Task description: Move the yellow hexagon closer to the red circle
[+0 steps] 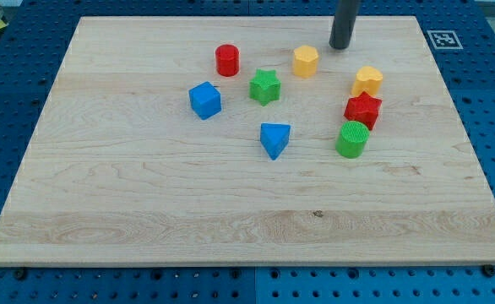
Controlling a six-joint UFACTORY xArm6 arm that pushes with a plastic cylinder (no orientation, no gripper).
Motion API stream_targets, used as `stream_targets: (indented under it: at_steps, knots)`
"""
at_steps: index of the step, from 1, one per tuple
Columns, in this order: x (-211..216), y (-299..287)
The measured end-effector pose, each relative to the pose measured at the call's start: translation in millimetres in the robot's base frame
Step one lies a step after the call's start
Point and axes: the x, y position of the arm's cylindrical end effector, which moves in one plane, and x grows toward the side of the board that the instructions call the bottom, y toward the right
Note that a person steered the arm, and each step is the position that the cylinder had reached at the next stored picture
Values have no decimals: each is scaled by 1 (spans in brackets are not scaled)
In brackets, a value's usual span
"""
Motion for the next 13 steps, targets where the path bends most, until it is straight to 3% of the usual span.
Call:
stream_targets:
  at_steps: [2, 4, 7, 9, 13]
  knots:
    - [18, -8]
    - [22, -51]
    - [22, -36]
    - [50, -36]
    - [47, -57]
